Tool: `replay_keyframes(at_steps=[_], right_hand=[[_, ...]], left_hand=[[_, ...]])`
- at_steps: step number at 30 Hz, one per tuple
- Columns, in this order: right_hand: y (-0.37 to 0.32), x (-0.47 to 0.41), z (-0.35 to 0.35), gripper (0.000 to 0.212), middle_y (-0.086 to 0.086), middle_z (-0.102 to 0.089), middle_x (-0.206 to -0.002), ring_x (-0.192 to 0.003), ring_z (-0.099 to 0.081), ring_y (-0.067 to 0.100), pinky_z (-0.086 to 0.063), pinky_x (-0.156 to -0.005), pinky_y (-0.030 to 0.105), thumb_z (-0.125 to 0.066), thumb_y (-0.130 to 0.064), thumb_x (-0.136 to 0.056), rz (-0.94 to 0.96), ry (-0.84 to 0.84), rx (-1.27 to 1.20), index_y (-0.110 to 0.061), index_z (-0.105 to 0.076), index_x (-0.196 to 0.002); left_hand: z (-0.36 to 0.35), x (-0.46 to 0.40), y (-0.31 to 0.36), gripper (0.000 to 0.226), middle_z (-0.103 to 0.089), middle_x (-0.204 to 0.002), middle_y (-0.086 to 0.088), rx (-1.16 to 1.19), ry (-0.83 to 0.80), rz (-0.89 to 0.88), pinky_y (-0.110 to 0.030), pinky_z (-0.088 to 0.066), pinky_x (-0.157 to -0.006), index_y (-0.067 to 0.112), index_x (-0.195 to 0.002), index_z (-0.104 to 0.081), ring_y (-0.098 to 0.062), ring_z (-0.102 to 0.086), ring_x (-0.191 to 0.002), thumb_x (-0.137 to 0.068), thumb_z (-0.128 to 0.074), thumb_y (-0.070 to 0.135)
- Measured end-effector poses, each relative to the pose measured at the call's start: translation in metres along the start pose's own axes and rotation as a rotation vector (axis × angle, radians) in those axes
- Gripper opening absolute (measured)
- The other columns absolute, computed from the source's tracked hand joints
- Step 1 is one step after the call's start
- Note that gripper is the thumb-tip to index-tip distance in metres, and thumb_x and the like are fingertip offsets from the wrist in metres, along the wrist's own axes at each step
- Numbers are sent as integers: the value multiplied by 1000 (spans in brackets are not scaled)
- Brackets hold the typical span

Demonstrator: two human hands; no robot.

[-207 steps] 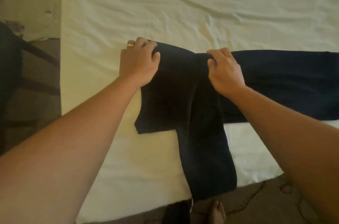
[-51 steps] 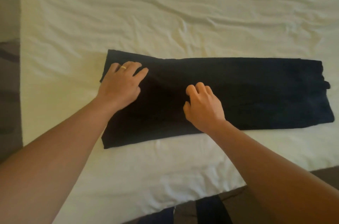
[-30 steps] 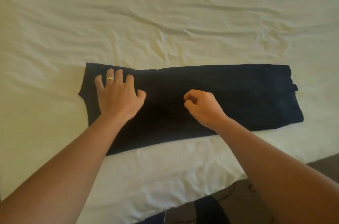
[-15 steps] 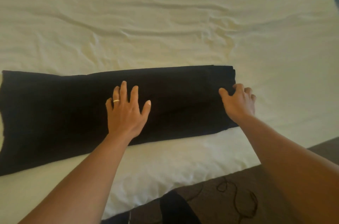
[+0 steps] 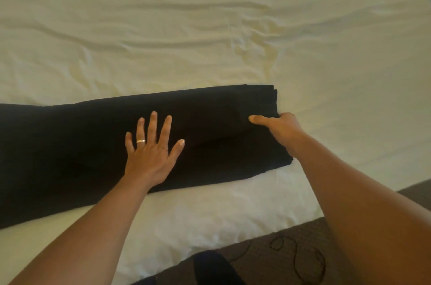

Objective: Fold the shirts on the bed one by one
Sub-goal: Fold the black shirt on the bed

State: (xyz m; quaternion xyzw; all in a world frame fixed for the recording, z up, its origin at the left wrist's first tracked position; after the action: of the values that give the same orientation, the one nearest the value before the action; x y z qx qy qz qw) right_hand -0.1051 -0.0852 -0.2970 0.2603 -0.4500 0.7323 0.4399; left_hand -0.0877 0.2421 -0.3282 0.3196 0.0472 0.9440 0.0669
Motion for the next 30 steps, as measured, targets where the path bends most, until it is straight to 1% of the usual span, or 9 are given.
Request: replay_keyframes(at_steps=[4,7,12,14,17,22,24,26,30], right_hand=[[-2,11,-2,59,4,-70,-114,-105,-66,28,-53,-96,47,-81,-47,-80,62,-72,-51,-17,-61,-127],[-18,33,-2,53,2,-71,-114,-105,-67,26,-54,-97,50,-80,-39,-83,173,-81,22,-19,-62,-129],[-72,91,-16,44,-2,-68,-102,-91,-67,20,-58,-82,43,-75,-37,-82,400,-5,265,-19,-58,-119],[-101,124,-37,37,-4,-64,-93,-83,-64,17,-55,-69,35,-72,-32,-84,498,38,340,-20,-54,-114],[-140,174,-93,49,-6,-63,-97,-80,-62,11,-50,-60,26,-71,-32,-87,679,20,358,-20,-51,-130],[-156,214,-207,44,-12,-68,-114,-102,-67,7,-55,-86,28,-58,-57,-94,615,-520,123,-27,-61,-126],[-152,209,-222,41,-14,-69,-113,-105,-65,3,-52,-89,26,-50,-57,-98,650,-434,68,-28,-65,-122],[-139,191,-223,40,-10,-66,-123,-115,-60,7,-47,-92,26,-48,-54,-101,713,-146,198,-27,-63,-126],[-89,152,-230,64,-3,-2,-169,-154,-4,24,-17,-121,49,-31,-63,-100,645,100,760,-38,-19,-158]], left_hand=[[13,6,4,75,25,-167,2,-37,-12,-6,-58,-1,-123,39,-158,17,-31,19,-155,-97,-11,72],[38,12,11,75,4,-171,0,35,2,5,-57,-15,-121,36,-161,-5,-34,-2,-155,-100,-38,64],[87,31,4,40,-62,-129,-2,914,108,103,-39,-49,-96,23,-135,-58,-20,-60,-115,-100,-58,43],[98,45,-5,31,-70,-117,-1,1199,38,142,-35,-51,-84,24,-119,-66,-19,-68,-100,-101,-54,45],[102,63,-37,46,-73,-116,0,1440,-100,203,-45,-51,-93,26,-121,-67,-24,-69,-105,-99,-46,60],[101,80,-119,67,-73,-121,-8,1810,-64,234,-49,-49,-100,23,-127,-71,-30,-69,-115,-98,-33,71],[95,76,-155,69,-73,-122,-2,1765,12,281,-48,-50,-100,32,-127,-70,-24,-69,-115,-91,-37,80],[82,70,-173,77,-67,-135,1,1728,-139,287,-55,-43,-107,41,-131,-65,-26,-63,-124,-72,-56,90],[51,48,-190,77,-68,-132,-1,1621,-265,269,-58,-40,-110,36,-126,-69,-30,-60,-125,-58,-90,64]])
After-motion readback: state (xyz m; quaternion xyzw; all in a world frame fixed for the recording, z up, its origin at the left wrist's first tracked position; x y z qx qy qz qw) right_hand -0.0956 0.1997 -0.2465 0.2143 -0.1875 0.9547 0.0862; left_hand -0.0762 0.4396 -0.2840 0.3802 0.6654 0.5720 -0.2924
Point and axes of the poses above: each hand's wrist, its own x-axis away from the middle knuckle, its own z-axis out of the back of the hand, y = z × x, the point moved 6 cm from there along -x, towards the middle knuckle
